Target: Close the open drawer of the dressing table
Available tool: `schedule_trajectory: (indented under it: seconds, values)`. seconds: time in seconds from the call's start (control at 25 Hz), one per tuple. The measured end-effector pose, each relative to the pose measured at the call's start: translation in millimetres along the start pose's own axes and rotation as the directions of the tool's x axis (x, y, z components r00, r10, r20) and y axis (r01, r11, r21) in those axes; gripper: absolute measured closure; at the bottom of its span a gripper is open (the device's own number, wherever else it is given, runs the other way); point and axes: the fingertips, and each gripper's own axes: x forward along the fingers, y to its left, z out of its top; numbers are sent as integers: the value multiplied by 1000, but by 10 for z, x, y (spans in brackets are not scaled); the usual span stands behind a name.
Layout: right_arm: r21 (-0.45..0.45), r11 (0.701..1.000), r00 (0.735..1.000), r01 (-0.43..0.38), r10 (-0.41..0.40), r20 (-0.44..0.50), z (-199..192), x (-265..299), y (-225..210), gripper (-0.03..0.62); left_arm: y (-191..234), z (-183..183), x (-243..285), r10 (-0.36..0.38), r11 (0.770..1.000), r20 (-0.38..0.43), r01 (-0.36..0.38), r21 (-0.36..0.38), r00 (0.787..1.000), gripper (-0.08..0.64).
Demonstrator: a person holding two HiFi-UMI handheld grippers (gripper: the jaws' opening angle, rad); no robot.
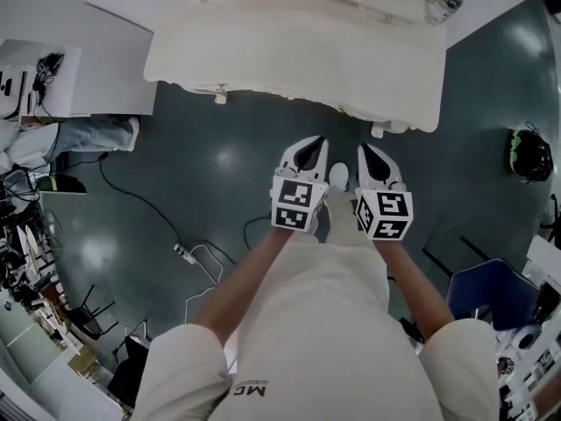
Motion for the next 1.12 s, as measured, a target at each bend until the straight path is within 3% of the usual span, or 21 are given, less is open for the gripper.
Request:
schedule_trajectory:
  seconds: [0.32, 0.6, 1.12]
  values:
    - [-63, 996, 998, -57, 59, 37, 246, -146, 201, 591, -52, 156, -316, 11, 1000, 22, -10, -16, 1000, 551]
    - [-66, 996, 995, -63, 68, 69, 349, -280, 245, 591, -125, 282, -501, 25, 999, 47, -23, -47, 999, 551]
    - [-126, 987, 987, -96, 111, 114, 512, -487, 507, 591, -215, 341, -667, 40, 999, 77, -38, -29, 996, 551]
